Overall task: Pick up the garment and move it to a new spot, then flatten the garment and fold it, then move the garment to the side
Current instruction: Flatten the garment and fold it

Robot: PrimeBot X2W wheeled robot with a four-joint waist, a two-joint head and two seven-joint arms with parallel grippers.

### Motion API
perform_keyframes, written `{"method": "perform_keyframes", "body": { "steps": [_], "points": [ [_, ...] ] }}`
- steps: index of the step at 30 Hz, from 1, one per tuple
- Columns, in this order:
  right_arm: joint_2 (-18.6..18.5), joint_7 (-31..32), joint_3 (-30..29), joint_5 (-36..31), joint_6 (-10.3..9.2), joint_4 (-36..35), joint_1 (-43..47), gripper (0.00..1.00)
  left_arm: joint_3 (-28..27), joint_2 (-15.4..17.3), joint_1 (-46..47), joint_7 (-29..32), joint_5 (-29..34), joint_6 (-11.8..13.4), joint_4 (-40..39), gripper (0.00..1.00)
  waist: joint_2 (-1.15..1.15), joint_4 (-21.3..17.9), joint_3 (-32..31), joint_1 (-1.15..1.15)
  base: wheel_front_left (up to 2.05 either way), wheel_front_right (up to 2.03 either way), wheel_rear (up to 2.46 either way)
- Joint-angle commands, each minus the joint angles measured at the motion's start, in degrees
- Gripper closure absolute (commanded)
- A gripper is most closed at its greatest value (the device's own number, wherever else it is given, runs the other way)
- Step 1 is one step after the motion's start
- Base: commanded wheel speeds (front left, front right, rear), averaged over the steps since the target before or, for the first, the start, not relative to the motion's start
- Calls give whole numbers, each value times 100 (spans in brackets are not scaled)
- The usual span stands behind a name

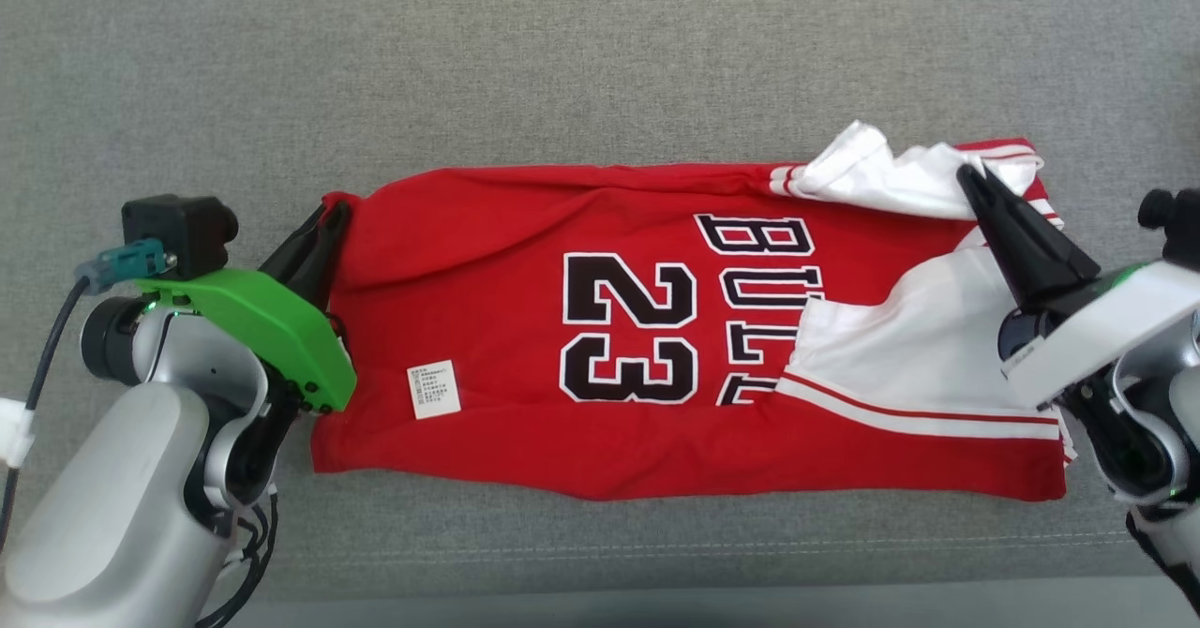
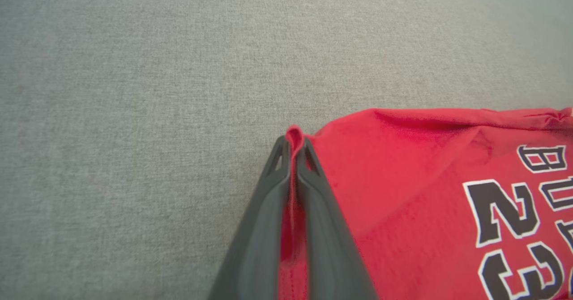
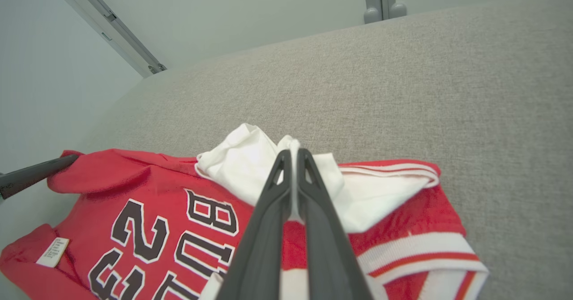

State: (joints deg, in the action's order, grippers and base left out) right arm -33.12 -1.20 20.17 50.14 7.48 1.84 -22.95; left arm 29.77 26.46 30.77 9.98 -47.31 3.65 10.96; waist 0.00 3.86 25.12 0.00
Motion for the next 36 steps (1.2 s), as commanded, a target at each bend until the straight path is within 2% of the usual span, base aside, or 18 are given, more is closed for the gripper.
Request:
{"method": "perform_keyframes", "body": {
  "steps": [1, 9, 13, 20, 25, 26, 27, 28, 29, 30, 31, 32, 36],
  "points": [
    [45, -39, -90, -52, 0, -139, 227, 100, -53, 99, -144, -48, 11, 84, -109, 100, 0, -77, -48, 0, 0, 0, 0],
    [621, 99, -750, -151, 1, -1116, 1559, 100, -180, 422, -626, -247, 201, 430, -867, 100, 0, -212, -118, 0, 0, 0, 0],
    [947, 225, -977, -134, 1, -1384, 2072, 100, -225, 510, -845, -232, 146, 537, -1041, 100, 0, -273, -181, 0, 0, 0, 0],
    [1346, 447, -1060, -176, 1, -1350, 2574, 100, -305, 529, -1299, -308, -54, 653, -1145, 100, 0, -397, -267, 0, 0, 0, 0],
    [1486, 505, -1029, -231, 1, -1161, 2697, 100, -360, 480, -1535, -350, -181, 751, -1121, 100, 0, -434, -320, 0, 0, 0, 0],
    [1515, 546, -1019, -245, 1, -1086, 2728, 87, -365, 454, -1587, -325, -253, 754, -1101, 100, 0, -441, -335, 0, 0, 0, 0],
    [1529, 538, -1004, -274, 1, -1060, 2729, 24, -366, 441, -1636, -292, -278, 752, -1089, 100, 0, -445, -349, 0, 0, 0, 0],
    [1557, 562, -982, -247, 1, -1015, 2735, 0, -384, 427, -1665, -288, -322, 774, -1061, 98, 0, -447, -364, 0, 0, 0, 0],
    [1554, 623, -932, -241, 1, -977, 2752, 0, -383, 407, -1705, -264, -387, 759, -1038, 61, 0, -449, -379, 0, 0, 0, 0],
    [1544, 645, -924, -273, 1, -950, 2763, 0, -383, 379, -1742, -259, -434, 755, -1013, 51, 0, -445, -395, 0, 0, 0, 0],
    [1550, 699, -910, -284, 1, -902, 2786, 0, -380, 389, -1767, -267, -434, 775, -982, 11, 0, -443, -409, 0, 0, 0, 0],
    [1531, 794, -850, -323, 1, -867, 2829, 0, -397, 370, -1794, -296, -471, 790, -961, 0, 0, -446, -429, 0, 0, 0, 0],
    [1584, 693, -915, -429, 1, -946, 2875, 0, -475, 317, -1914, -469, -436, 878, -923, 0, 0, -462, -478, 0, 0, 0, 0]
  ]
}}
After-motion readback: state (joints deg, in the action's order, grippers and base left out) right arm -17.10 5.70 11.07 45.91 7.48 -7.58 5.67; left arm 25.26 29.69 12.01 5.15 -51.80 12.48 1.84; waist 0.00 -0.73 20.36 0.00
